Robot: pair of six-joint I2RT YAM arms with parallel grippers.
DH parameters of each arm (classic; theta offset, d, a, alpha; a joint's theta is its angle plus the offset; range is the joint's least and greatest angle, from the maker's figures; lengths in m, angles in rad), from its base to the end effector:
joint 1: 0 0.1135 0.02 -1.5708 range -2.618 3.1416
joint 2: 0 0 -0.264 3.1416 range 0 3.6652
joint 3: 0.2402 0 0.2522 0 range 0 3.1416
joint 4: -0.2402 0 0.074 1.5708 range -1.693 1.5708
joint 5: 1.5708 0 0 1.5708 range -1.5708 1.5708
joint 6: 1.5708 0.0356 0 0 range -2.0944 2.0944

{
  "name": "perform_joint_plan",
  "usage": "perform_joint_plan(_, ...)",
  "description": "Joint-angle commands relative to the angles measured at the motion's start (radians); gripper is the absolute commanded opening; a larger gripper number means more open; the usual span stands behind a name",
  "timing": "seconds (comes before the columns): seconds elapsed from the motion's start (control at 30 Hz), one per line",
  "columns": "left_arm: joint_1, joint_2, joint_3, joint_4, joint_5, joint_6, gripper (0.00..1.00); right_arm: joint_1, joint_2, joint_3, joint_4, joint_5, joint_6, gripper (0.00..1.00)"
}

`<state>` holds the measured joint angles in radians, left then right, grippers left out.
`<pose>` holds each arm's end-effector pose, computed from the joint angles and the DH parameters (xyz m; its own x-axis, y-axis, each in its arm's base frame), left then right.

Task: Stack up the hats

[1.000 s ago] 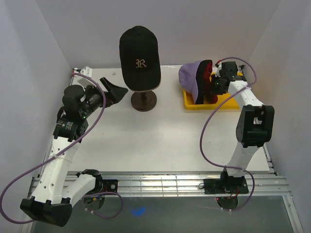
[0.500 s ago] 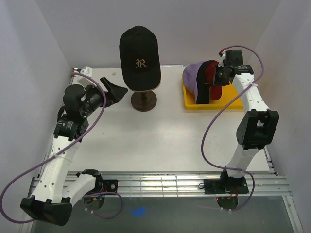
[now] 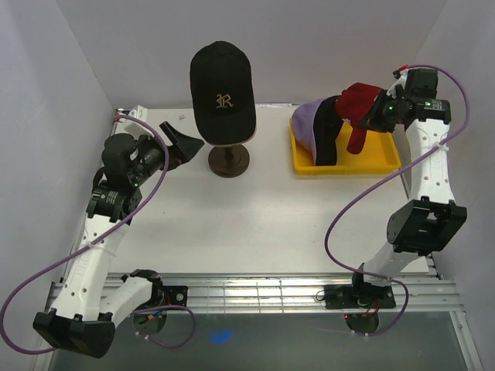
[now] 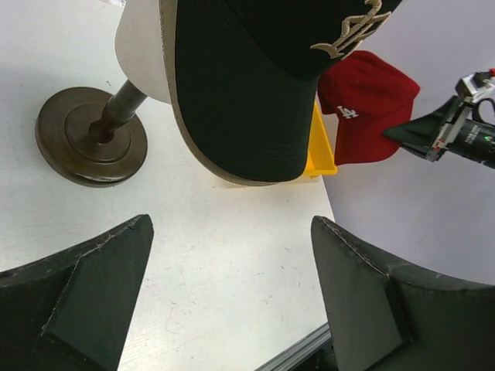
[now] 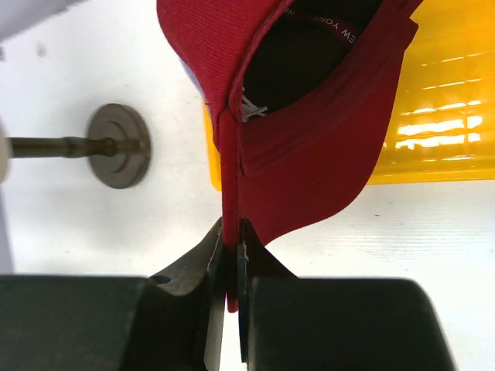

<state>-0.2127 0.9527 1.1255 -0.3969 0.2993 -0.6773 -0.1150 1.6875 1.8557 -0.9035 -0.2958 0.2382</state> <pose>0.1965 -0.0532 0.4059 -0.4718 -0.5107 -0.7187 0.2400 0.7100 -0.6621 0.3611 -0.0313 0.4034 -0.6723 0.3049 -0.6746 0.0552 0.9294 0.3650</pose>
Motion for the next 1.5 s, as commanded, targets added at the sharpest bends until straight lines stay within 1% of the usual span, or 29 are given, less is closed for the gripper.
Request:
perform_joint_plan(0.0, -0.004, -0.003, 0.023, -0.010, -0.008, -0.007, 0.93, -0.049, -0.071, 0.001, 0.053, -0.215, 0.091, 0.08)
perform_joint_plan(0.03, -0.004, -0.003, 0.022, -0.007, -0.008, -0.008, 0.93, -0.072, -0.078, -0.024, 0.076, -0.264, 0.113, 0.08)
perform_joint_plan(0.07, -0.005, -0.003, 0.022, -0.008, -0.008, -0.008, 0.93, -0.080, -0.106, -0.053, 0.113, -0.355, 0.139, 0.08)
perform_joint_plan(0.1, -0.004, -0.003, 0.020, -0.008, -0.008, -0.010, 0.93, -0.084, -0.126, -0.117, 0.159, -0.400, 0.212, 0.08)
perform_joint_plan(0.13, -0.004, -0.002, 0.020, -0.008, -0.008, -0.010, 0.93, -0.092, -0.146, -0.145, 0.284, -0.486, 0.263, 0.08)
perform_joint_plan(0.17, -0.004, -0.003, 0.020, -0.007, -0.009, -0.010, 0.93, -0.095, -0.179, -0.167, 0.354, -0.520, 0.323, 0.08)
perform_joint_plan(0.2, -0.004, -0.003, 0.020, -0.008, -0.011, -0.010, 0.93, -0.095, -0.192, -0.183, 0.429, -0.549, 0.463, 0.08)
perform_joint_plan(0.23, -0.004, -0.003, 0.020, -0.007, -0.012, -0.010, 0.93, -0.095, -0.202, -0.209, 0.513, -0.574, 0.549, 0.08)
perform_joint_plan(0.27, -0.004, -0.003, 0.020, -0.007, -0.012, -0.010, 0.93, -0.094, -0.228, -0.234, 0.763, -0.630, 0.652, 0.08)
perform_joint_plan(0.3, -0.004, -0.003, 0.020, -0.008, -0.012, -0.010, 0.93, -0.094, -0.241, -0.269, 0.934, -0.640, 0.778, 0.08)
perform_joint_plan(0.33, -0.004, -0.002, 0.019, -0.007, -0.014, -0.013, 0.93, -0.091, -0.249, -0.339, 1.106, -0.637, 1.045, 0.08)
perform_joint_plan(0.37, -0.004, 0.000, 0.017, -0.005, -0.012, -0.016, 0.93, -0.084, -0.247, -0.364, 1.448, -0.590, 1.176, 0.08)
perform_joint_plan(0.43, -0.005, 0.001, 0.014, 0.000, -0.012, -0.021, 0.93, -0.043, -0.212, -0.348, 1.645, -0.528, 1.426, 0.08)
perform_joint_plan(0.47, -0.004, 0.004, 0.008, 0.006, -0.012, -0.025, 0.93, -0.020, -0.165, -0.289, 1.766, -0.460, 1.475, 0.08)
perform_joint_plan(0.53, -0.004, 0.004, -0.001, 0.012, -0.014, -0.030, 0.93, 0.058, -0.112, -0.207, 1.824, -0.393, 1.548, 0.08)
perform_joint_plan(0.57, -0.004, 0.006, -0.009, 0.015, -0.012, -0.034, 0.93, 0.089, -0.051, -0.099, 1.830, -0.340, 1.553, 0.08)
perform_joint_plan(0.6, -0.005, 0.006, -0.015, 0.016, -0.014, -0.037, 0.93, 0.112, -0.022, -0.039, 1.818, -0.313, 1.555, 0.08)
perform_joint_plan(0.63, -0.005, 0.006, -0.019, 0.023, -0.014, -0.041, 0.93, 0.191, 0.015, 0.026, 1.798, -0.292, 1.553, 0.08)
perform_joint_plan(0.67, -0.004, 0.006, -0.029, 0.024, -0.014, -0.042, 0.93, 0.222, 0.097, 0.171, 1.781, -0.254, 1.546, 0.08)
perform_joint_plan(0.73, -0.004, 0.004, -0.033, 0.024, -0.014, -0.044, 0.93, 0.299, 0.190, 0.331, 1.721, -0.195, 1.544, 0.08)
perform_joint_plan(0.77, -0.004, 0.004, -0.033, 0.026, -0.014, -0.042, 0.93, 0.322, 0.280, 0.408, 1.709, -0.172, 1.555, 0.08)
perform_joint_plan(0.8, -0.005, 0.004, -0.035, 0.026, -0.012, -0.039, 0.93, 0.342, 0.320, 0.524, 1.707, -0.145, 1.564, 0.08)
perform_joint_plan(0.83, -0.005, 0.004, -0.035, 0.023, -0.011, -0.038, 0.93, 0.377, 0.357, 0.560, 1.716, -0.102, 1.575, 0.08)
perform_joint_plan(0.87, -0.004, 0.008, -0.032, 0.023, -0.006, -0.036, 0.93, 0.391, 0.400, 0.577, 1.723, -0.094, 1.590, 0.08)
perform_joint_plan(1.0, -0.004, 0.014, -0.023, 0.017, 0.003, -0.019, 0.93, 0.472, 0.422, 0.464, 1.853, -0.080, 1.649, 0.08)
perform_joint_plan(1.1, -0.004, 0.011, -0.026, 0.013, -0.002, -0.013, 0.93, 0.537, 0.471, 0.462, 1.888, -0.103, 1.667, 0.08)
perform_joint_plan(1.17, -0.004, 0.009, -0.033, 0.010, -0.006, -0.010, 0.93, 0.549, 0.527, 0.522, 1.891, -0.129, 1.682, 0.08)
perform_joint_plan(1.23, -0.005, 0.006, -0.042, 0.010, -0.008, -0.010, 0.93, 0.564, 0.551, 0.528, 1.911, -0.144, 1.726, 0.08)
perform_joint_plan(1.47, -0.005, 0.012, -0.040, 0.010, -0.015, -0.005, 0.93, 0.574, 0.506, 0.350, 2.008, -0.221, 1.814, 0.08)
